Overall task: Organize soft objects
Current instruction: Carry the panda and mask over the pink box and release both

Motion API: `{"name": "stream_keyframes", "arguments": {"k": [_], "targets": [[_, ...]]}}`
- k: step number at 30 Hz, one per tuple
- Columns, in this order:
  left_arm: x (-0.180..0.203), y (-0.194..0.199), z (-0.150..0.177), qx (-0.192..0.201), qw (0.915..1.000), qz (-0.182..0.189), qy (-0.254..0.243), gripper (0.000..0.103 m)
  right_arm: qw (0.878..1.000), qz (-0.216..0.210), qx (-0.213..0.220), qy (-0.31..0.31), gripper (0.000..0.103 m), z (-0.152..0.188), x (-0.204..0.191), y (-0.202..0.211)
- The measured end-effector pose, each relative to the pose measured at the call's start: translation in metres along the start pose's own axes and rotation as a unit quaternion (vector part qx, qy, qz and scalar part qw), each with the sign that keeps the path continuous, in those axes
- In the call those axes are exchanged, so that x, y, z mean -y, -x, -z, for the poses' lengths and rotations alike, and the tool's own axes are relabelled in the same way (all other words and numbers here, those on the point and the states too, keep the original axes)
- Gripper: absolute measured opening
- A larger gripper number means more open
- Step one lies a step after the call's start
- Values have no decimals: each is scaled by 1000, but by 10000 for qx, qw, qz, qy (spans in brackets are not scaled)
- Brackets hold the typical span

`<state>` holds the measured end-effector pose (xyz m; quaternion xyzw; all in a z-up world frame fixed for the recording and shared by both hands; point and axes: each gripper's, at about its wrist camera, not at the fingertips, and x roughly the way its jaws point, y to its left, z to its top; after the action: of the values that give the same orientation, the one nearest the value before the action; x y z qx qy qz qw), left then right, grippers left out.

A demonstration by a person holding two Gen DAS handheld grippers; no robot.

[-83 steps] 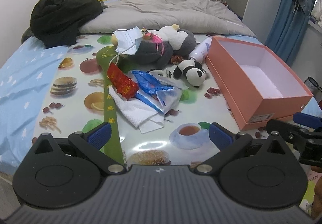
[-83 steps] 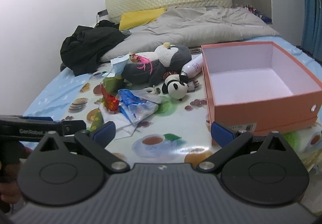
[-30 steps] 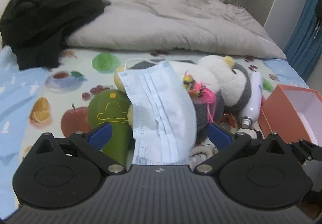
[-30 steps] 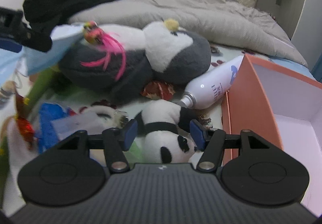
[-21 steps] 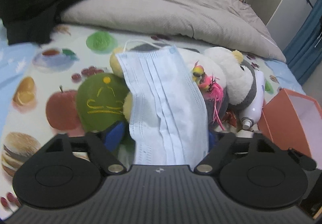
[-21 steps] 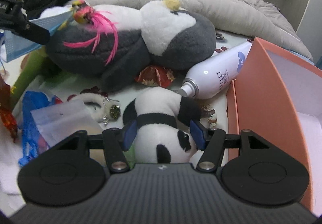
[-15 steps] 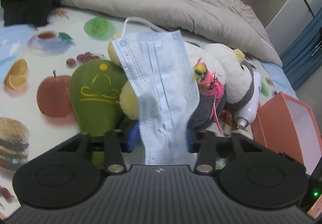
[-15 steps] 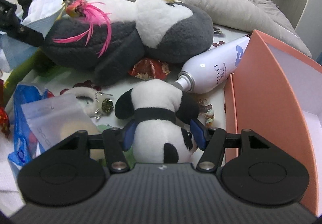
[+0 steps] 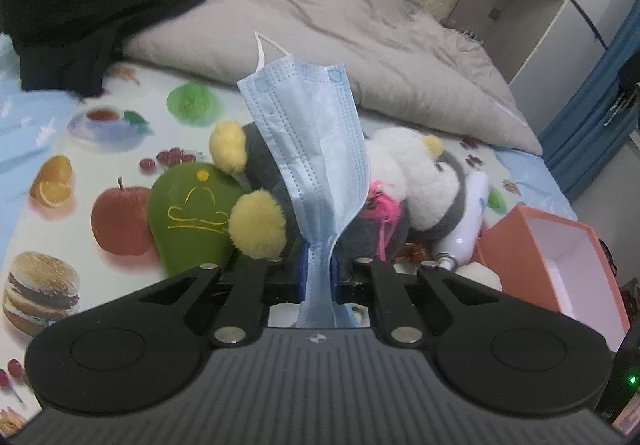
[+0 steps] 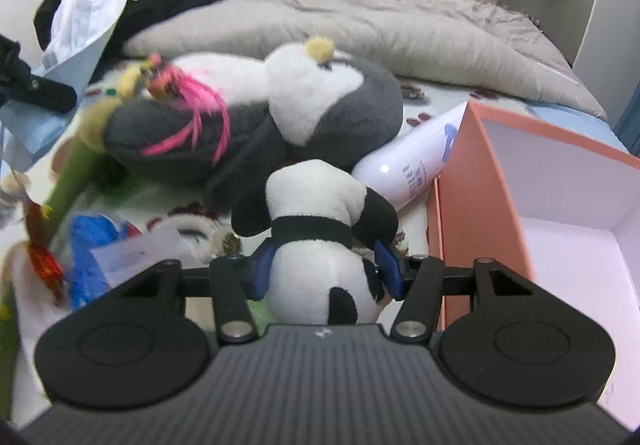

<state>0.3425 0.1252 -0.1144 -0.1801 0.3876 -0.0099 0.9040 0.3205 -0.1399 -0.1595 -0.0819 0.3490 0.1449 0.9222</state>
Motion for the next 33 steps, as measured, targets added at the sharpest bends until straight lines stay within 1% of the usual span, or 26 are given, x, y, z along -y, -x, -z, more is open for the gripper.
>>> {"name": "stream_keyframes", "arguments": {"k": [4, 7, 12, 17, 21, 25, 28, 31, 33], "targets": [[12, 23, 3, 113, 9998, -43, -160, 13, 9998, -110, 120, -94, 57, -8, 0, 20], [18, 40, 10, 155, 9997, -37, -159, 13, 9994, -226, 184, -203, 57, -11, 0, 39], [26, 68, 29, 171, 9996, -66, -232, 13, 9981, -407, 253, -395, 57, -11, 1, 69], [40, 95, 56, 170, 9992, -125, -340, 13, 9962, -543, 298, -612, 57, -5, 2, 98], [47, 106, 82, 122, 9992, -137, -366, 13, 9949, -630, 294, -727, 57, 8, 1, 119], [56, 113, 112, -18, 9992, -146, -367, 13, 9934, -748, 207, -844, 57, 25, 0, 134], [65, 113, 132, -142, 9986, -167, -483, 13, 9924, -803, 152, -921, 57, 39, 1, 141], [73, 113, 143, -160, 9982, -185, -552, 13, 9919, -801, 120, -977, 57, 47, 5, 148], [79, 114, 143, -133, 9978, -131, -633, 13, 9913, -803, 173, -1030, 57, 48, 9, 154]]}}
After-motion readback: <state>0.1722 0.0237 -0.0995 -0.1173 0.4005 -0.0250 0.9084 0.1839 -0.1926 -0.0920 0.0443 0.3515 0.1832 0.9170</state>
